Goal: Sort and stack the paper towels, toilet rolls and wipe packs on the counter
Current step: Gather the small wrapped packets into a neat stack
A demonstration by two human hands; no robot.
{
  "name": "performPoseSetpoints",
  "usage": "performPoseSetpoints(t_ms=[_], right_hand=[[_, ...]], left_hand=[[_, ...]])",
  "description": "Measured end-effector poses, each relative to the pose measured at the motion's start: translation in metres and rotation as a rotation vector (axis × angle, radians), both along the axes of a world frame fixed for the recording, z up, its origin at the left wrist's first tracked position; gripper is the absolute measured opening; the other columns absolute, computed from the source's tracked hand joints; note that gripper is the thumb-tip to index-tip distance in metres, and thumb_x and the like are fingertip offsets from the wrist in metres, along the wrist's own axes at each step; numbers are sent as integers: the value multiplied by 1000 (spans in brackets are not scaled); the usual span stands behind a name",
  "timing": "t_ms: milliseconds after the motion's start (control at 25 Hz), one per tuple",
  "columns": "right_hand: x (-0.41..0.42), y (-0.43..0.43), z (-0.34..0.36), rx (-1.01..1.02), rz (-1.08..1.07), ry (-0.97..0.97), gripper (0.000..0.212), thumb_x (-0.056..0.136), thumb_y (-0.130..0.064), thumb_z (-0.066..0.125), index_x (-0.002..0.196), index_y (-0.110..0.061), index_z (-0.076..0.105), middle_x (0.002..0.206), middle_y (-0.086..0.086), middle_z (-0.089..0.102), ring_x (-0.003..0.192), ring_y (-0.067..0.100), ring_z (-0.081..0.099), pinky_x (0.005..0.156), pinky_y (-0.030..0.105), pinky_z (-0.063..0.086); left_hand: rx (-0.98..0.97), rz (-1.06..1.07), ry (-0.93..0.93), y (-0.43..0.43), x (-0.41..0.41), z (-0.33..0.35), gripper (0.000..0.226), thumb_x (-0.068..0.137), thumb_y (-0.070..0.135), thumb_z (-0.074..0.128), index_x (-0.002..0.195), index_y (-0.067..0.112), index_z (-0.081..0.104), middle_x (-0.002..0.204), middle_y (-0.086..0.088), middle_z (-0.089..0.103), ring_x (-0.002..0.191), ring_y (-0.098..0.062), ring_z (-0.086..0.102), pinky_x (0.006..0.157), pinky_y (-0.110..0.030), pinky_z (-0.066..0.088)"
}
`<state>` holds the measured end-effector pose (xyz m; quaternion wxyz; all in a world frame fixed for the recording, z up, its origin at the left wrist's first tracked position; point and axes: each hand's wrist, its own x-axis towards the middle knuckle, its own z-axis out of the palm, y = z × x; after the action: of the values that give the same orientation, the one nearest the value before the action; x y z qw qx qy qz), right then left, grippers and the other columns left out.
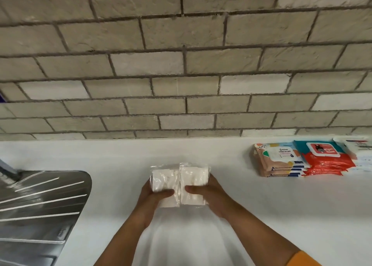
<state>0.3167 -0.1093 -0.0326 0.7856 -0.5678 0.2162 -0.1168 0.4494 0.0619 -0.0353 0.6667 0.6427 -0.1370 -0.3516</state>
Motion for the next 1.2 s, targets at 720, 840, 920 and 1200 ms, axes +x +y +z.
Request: performPoseSetpoints(t_ms=[720, 840, 920, 1200], right_hand=[[144, -13, -19, -282, -110, 659, 65, 68, -16, 90, 121, -7, 54, 121, 9, 63, 110, 28, 64, 82, 33, 57], [152, -11, -18, -366, -147, 755, 65, 73, -18, 87, 126, -8, 50, 126, 10, 60, 113, 28, 63, 76, 32, 55], [157, -9, -16, -435, -162, 817, 74, 70, -26, 90, 130, -9, 49, 130, 12, 58, 113, 30, 64, 88, 36, 59], [166, -4, -13, -625, -173, 998, 91, 70, -49, 85, 138, -12, 38, 135, 10, 49, 125, 30, 51, 96, 37, 48]], left_hand=[[752, 165, -408, -25, 124, -15, 102, 58, 31, 85, 146, 13, 36, 126, -10, 62, 119, -30, 58, 94, -35, 51], [796, 177, -444, -27, 127, -12, 101, 61, 29, 83, 147, 11, 34, 123, -11, 65, 121, -31, 59, 97, -35, 51], [821, 185, -472, -29, 126, -12, 91, 65, 27, 79, 144, 11, 38, 120, -10, 67, 118, -31, 61, 95, -36, 53], [964, 115, -566, -37, 116, -11, 107, 65, 62, 77, 146, 12, 26, 133, -9, 56, 129, -32, 47, 102, -40, 42]])
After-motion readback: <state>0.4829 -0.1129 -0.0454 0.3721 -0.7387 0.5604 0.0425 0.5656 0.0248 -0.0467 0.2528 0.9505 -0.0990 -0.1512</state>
